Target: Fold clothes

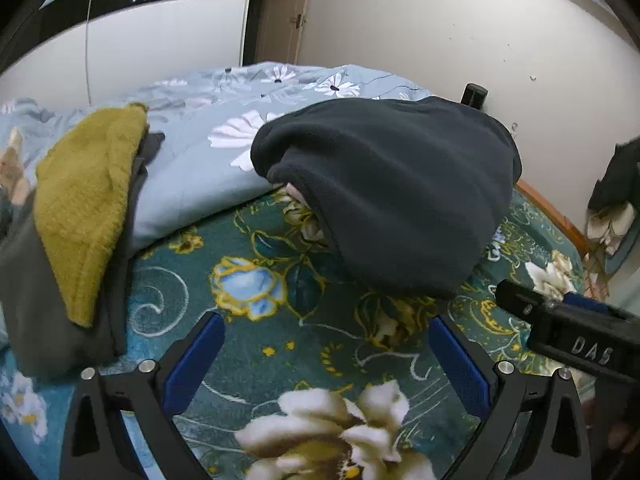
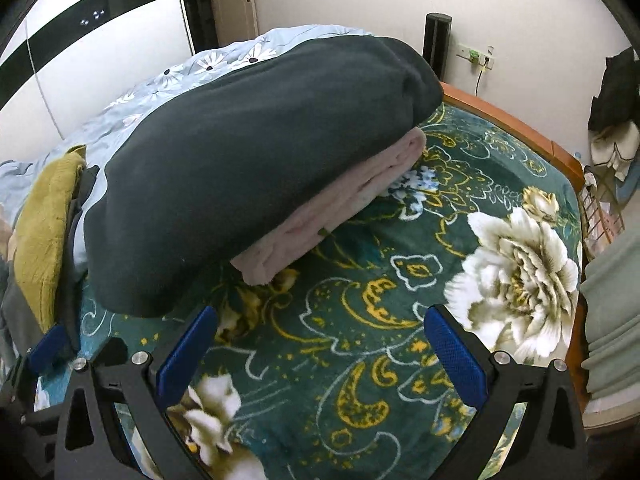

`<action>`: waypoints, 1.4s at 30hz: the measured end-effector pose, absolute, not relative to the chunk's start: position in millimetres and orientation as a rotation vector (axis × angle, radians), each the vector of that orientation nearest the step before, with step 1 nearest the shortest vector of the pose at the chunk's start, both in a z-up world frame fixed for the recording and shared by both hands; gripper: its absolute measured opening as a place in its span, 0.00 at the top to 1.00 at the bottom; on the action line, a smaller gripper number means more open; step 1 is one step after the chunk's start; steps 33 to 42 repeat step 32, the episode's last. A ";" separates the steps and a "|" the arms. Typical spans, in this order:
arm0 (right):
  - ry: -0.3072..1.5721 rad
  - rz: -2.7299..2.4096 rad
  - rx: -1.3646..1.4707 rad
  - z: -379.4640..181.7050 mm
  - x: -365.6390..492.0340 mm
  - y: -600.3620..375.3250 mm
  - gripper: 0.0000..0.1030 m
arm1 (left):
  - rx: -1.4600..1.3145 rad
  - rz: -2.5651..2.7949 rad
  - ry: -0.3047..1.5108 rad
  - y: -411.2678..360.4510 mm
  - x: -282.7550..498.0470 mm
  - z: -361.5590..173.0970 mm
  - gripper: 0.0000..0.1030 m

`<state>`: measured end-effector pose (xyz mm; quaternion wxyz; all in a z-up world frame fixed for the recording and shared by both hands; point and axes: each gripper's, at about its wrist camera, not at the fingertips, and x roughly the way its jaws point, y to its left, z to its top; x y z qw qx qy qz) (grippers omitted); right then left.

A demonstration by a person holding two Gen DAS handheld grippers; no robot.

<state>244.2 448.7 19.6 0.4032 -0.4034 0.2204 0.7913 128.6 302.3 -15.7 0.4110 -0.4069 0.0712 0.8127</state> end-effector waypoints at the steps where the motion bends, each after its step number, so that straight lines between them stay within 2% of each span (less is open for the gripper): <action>1: 0.557 1.998 -1.022 17.6 241.4 449.2 0.00 | -1.050 2.024 0.144 301.3 123.5 -19.2 0.00; 4: 0.537 1.987 -1.047 12.1 234.4 450.9 0.00 | -1.095 2.013 0.093 300.1 111.3 -27.1 0.00; 21: 0.425 1.971 -1.115 1.7 217.0 448.5 0.00 | -1.179 2.016 0.171 317.0 111.5 -55.2 0.00; 42: 0.439 1.968 -1.120 -4.4 202.1 442.2 0.00 | -1.266 2.023 0.133 314.4 100.5 -66.3 0.00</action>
